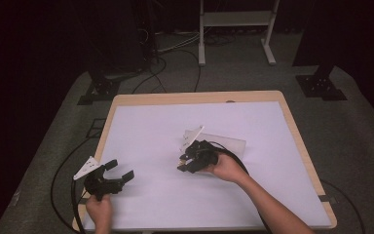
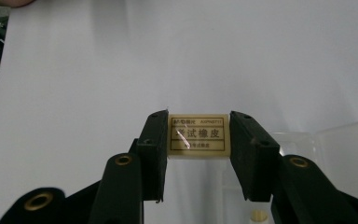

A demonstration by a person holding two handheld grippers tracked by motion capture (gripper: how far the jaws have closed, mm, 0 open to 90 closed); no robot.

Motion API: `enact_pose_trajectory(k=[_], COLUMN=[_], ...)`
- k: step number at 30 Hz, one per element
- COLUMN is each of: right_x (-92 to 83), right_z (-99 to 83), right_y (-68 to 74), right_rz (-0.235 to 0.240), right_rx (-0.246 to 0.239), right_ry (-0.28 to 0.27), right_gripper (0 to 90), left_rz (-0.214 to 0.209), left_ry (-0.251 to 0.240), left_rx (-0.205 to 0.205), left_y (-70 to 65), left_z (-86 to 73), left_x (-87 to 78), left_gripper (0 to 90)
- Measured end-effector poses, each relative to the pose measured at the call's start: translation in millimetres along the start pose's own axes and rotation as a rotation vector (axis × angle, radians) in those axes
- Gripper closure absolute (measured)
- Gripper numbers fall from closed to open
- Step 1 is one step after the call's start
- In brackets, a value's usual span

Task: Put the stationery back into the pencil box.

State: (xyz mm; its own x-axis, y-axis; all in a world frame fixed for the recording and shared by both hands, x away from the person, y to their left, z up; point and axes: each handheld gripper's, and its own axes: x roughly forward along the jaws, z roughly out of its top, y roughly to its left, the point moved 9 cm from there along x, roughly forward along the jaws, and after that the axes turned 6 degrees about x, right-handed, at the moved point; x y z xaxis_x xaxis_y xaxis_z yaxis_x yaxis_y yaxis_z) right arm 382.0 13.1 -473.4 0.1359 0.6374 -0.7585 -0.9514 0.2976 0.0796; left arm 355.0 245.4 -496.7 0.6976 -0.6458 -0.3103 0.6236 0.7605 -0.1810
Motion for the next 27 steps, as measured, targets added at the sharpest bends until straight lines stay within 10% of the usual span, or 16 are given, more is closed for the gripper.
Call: enact_pose_trajectory(k=[27], right_x=[16.4], right_z=[-12.7], right_y=[-33.4], right_rz=[-0.036], right_rx=[0.064], right_ry=[0.020], right_gripper=[57.9], left_rz=[-0.002], left_ry=[0.003], left_rx=[0.001], left_y=[-0.2], left_z=[-0.2], left_x=[-0.1], left_gripper=[0.1])
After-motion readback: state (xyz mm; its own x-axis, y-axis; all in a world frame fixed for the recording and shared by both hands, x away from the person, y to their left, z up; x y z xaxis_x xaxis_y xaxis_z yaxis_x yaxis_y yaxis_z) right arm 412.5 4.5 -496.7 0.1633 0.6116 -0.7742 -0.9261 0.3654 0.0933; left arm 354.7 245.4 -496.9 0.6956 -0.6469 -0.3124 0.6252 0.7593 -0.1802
